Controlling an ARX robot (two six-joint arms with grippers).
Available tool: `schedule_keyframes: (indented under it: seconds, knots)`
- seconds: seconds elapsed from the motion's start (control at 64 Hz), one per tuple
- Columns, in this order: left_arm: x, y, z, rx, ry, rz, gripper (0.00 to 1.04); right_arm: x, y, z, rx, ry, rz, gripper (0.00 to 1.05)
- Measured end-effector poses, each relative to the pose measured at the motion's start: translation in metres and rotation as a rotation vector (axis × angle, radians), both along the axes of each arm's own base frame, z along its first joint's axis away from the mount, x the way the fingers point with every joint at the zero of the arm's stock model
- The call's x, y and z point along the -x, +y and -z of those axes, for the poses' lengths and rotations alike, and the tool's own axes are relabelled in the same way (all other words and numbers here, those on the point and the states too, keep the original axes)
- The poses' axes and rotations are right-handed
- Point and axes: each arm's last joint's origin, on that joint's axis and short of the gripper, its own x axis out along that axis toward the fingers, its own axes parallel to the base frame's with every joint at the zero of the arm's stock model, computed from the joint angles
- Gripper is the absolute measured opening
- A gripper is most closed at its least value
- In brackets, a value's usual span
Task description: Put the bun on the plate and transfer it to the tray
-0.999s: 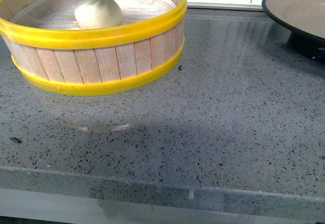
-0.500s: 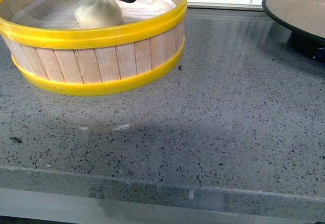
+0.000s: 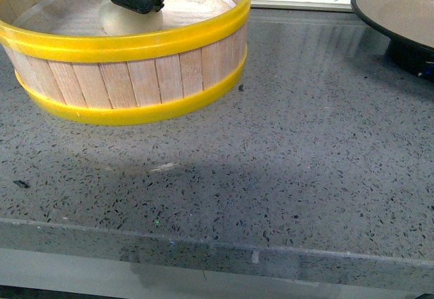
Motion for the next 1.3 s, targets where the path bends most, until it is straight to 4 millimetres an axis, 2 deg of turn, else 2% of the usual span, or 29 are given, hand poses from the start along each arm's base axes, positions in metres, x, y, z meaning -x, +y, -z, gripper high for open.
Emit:
schedule_keyframes:
  seconds: [0.281, 0.422, 0.749, 0.874, 0.984, 1.077, 1.155, 1.296]
  knots:
    - [0.000, 0.000, 0.002, 0.008, 0.009, 0.004, 0.20, 0.000, 0.000, 0.000, 0.000, 0.000, 0.000, 0.96]
    - [0.000, 0.001, 0.002, 0.013, 0.012, 0.002, 0.04, 0.000, 0.000, 0.000, 0.000, 0.000, 0.000, 0.96]
    - [0.000, 0.003, 0.002, 0.030, 0.024, -0.002, 0.04, 0.000, 0.000, 0.000, 0.000, 0.000, 0.000, 0.96]
    - [0.001, 0.006, -0.004, 0.044, 0.027, -0.003, 0.04, 0.000, 0.000, 0.000, 0.000, 0.000, 0.000, 0.96]
    - [0.000, 0.008, -0.029, 0.069, -0.013, 0.002, 0.04, 0.000, 0.000, 0.000, 0.000, 0.000, 0.000, 0.96]
    - [-0.001, 0.004, -0.063, 0.100, -0.086, 0.018, 0.04, 0.000, 0.000, 0.000, 0.000, 0.000, 0.000, 0.96]
    - [0.001, -0.008, -0.092, 0.126, -0.144, 0.057, 0.04, 0.000, 0.000, 0.000, 0.000, 0.000, 0.000, 0.96]
    - [0.001, -0.036, -0.121, 0.153, -0.206, 0.136, 0.04, 0.000, 0.000, 0.000, 0.000, 0.000, 0.000, 0.96]
